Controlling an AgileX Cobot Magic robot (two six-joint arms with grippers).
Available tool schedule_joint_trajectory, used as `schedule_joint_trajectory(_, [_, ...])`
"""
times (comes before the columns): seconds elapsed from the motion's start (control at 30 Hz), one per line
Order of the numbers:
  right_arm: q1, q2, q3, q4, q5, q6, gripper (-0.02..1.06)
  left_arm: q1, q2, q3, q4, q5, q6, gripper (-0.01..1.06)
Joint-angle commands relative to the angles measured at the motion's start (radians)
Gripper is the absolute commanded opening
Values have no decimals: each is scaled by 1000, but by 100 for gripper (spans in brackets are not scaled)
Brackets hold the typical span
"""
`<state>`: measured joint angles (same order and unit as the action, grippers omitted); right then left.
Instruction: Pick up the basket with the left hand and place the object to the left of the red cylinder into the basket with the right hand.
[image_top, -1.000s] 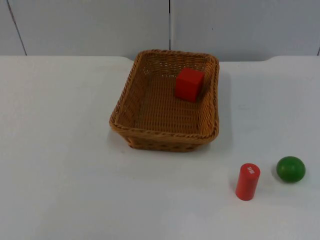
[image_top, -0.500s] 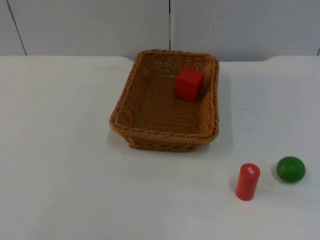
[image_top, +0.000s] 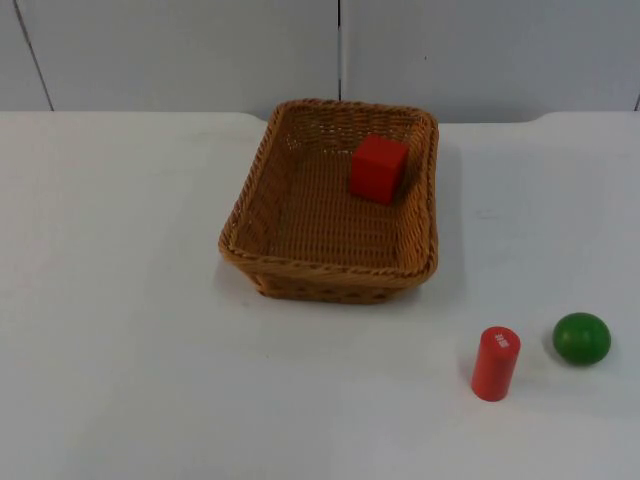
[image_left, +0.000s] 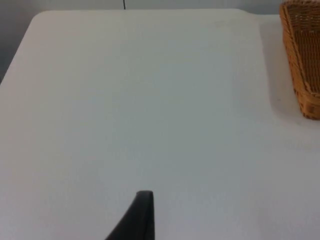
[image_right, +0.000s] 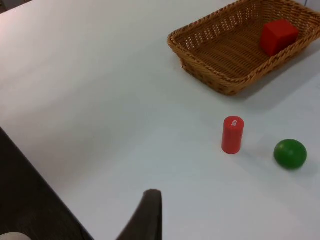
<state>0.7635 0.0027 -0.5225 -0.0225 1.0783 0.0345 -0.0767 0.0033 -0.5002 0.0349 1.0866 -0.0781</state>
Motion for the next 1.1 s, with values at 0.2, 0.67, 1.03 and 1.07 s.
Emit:
schedule_joint_trajectory(0.2, [-2, -3, 7, -5, 0, -18, 87, -3, -3, 5, -61, -11, 90, 105])
schedule_joint_trajectory(0.67, [-2, -3, 7, -5, 0, -18, 105, -3, -3, 5, -61, -11, 90, 105])
schedule_joint_trajectory(1.03, [-2, -3, 7, 3, 0, -18, 105, -3, -3, 5, -61, -11, 90, 105])
schedule_joint_trajectory(1.07, [-2, -3, 7, 3, 0, -18, 105, -3, -3, 5, -61, -11, 90, 105])
